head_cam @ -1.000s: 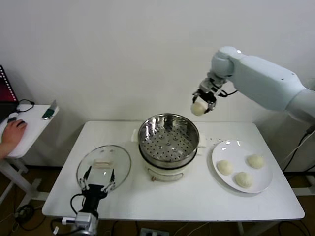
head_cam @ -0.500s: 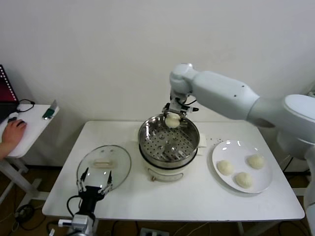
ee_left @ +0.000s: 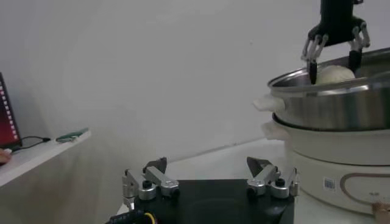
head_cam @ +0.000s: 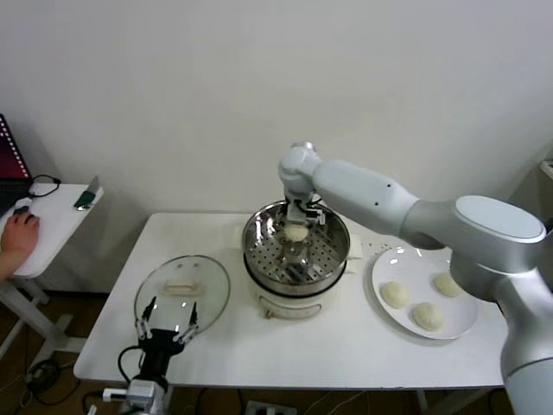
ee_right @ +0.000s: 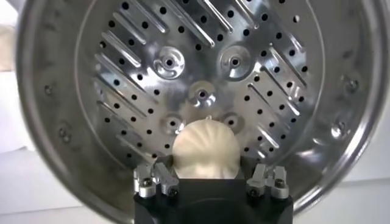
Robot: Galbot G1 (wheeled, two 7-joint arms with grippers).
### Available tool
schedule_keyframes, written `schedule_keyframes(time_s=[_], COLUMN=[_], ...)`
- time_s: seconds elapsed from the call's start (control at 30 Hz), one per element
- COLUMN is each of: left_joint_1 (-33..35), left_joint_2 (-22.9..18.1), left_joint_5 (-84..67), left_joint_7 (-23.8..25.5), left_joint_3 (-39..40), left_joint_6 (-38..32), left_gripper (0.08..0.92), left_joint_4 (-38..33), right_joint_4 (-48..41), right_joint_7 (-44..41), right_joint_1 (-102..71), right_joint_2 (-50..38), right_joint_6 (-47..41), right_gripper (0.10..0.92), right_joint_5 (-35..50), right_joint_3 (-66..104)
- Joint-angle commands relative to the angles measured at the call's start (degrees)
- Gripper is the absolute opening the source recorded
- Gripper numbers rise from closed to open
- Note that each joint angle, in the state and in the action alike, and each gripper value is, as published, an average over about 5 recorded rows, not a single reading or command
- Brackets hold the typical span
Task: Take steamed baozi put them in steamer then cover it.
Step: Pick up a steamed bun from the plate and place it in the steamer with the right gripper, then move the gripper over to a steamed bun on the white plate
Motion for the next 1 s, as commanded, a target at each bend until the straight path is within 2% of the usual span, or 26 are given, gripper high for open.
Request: schedule_keyframes(time_s=[0.03, 0.2, 0.4, 0.63, 0.77, 0.87, 0.93, 1.0], left_joint_1=[0.16, 0.14, 0.42, 0.50, 0.47, 0.44, 0.45, 0.59], left_joint_2=[-0.10, -0.27, -0.24, 0.16, 0.39, 0.46, 0.38, 0.27], left_joint_5=[0.06, 0.15, 0.26, 0.47, 0.57, 0.56, 0.56, 0.56], left_joint_7=[-0.21, -0.68, -0.72, -1.38, -1.68, -1.72, -1.78, -1.83], left_joint_3=[-0.18, -0.33, -0.30, -0.27, 0.04, 0.22, 0.33, 0.47], left_joint_6=[-0.08, 0.04, 0.04, 0.41, 0.78, 0.84, 0.75, 0.63], left_gripper=[0.823, 0.823, 0.823, 0.823, 0.823, 0.823, 0.823, 0.823], left_joint_4=[0.01, -0.19, -0.45, -0.95, -1.49, -1.80, -1.80, -1.79], right_joint_4=[-3.05, -3.90, -0.65, 6.60, 10.58, 12.11, 13.09, 14.00], right_joint_7=[0.74, 1.23, 0.11, -4.74, -5.49, -2.91, -1.15, -0.52], right_joint_1=[-2.01, -1.97, 1.28, 11.36, 19.26, 21.81, 21.48, 20.41], right_joint_2=[1.27, 1.15, -1.74, -11.25, -19.28, -24.86, -28.98, -32.85], right_joint_6=[0.75, 0.78, 1.95, -4.30, -16.43, -24.49, -29.63, -34.10], right_gripper=[0.750, 0.817, 0.823, 0.823, 0.823, 0.823, 0.823, 0.823], right_joint_5=[-2.59, -2.36, 2.50, 23.97, 41.36, 53.49, 58.84, 60.42], right_joint_3=[1.01, 2.16, 2.73, -3.22, -12.05, -17.00, -18.38, -18.86])
